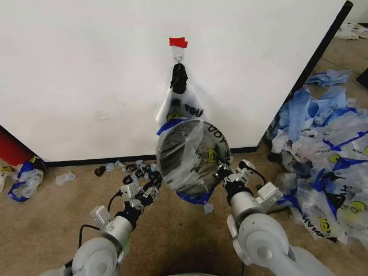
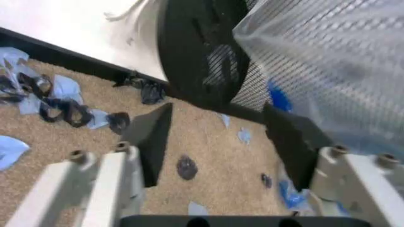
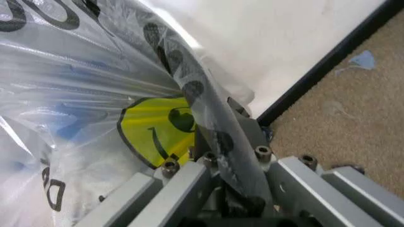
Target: Pick up the garbage bag from the wall and place it over the trash bin.
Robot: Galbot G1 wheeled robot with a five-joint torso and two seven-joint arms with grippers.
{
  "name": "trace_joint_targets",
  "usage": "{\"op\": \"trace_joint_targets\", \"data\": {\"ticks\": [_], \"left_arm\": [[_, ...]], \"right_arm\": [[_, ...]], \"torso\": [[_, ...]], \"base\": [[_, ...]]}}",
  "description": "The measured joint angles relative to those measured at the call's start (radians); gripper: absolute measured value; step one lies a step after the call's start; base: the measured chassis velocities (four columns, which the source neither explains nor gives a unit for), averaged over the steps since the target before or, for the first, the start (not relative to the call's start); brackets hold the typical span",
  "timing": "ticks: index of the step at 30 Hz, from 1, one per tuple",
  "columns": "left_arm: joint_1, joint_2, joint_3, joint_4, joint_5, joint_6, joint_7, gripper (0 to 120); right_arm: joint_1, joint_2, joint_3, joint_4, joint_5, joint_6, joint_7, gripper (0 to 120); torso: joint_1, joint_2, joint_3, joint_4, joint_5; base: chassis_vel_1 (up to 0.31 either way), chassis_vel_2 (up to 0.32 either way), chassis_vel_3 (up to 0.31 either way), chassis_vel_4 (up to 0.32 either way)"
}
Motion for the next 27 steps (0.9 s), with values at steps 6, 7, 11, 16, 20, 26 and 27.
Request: {"op": "trace_joint_targets", "data": {"ticks": [6,7,11,16,20,26,27], "left_arm": [[0.081,-0.004,-0.039,-0.003,0.010,-0.046,0.083,84],[0.106,-0.013,-0.051,-0.014,0.002,-0.052,0.134,90],[0.128,-0.041,-0.050,-0.016,0.013,-0.058,0.198,100],[0.114,-0.063,-0.036,0.010,0.034,-0.075,0.207,100],[0.085,-0.067,-0.017,0.013,0.030,-0.077,0.203,100],[0.056,-0.081,-0.004,0.020,0.021,-0.076,0.187,100],[0.055,-0.082,-0.003,0.019,0.016,-0.076,0.187,100]], "right_arm": [[-0.027,0.055,0.064,0.002,0.056,0.006,0.010,0],[-0.036,0.080,0.085,0.001,0.077,0.009,0.010,0],[-0.048,0.155,0.142,-0.009,0.119,0.006,0.015,0],[-0.057,0.211,0.184,-0.001,0.157,-0.005,0.029,0],[-0.070,0.225,0.192,0.007,0.168,-0.009,0.034,0],[-0.090,0.240,0.186,0.012,0.167,-0.013,0.033,0],[-0.090,0.242,0.186,0.010,0.166,-0.013,0.033,0]], "torso": [[0.000,0.000,0.000,0.0003,0.0000],[0.000,0.000,0.000,0.0003,0.0001],[0.000,0.000,0.000,0.0000,0.0002],[0.000,0.000,0.000,0.0003,-0.0002],[0.000,0.000,0.000,0.0000,0.0001],[0.000,0.000,0.000,0.0001,0.0000],[0.000,0.000,0.000,0.0001,0.0000]], "base": [[0.000,0.000,0.000,0.000],[0.000,0.000,0.000,0.000],[0.000,0.000,0.000,0.000],[0.000,0.000,0.000,0.000],[0.000,0.000,0.000,0.000],[0.000,0.000,0.000,0.000],[0.000,0.000,0.000,0.000]]}}
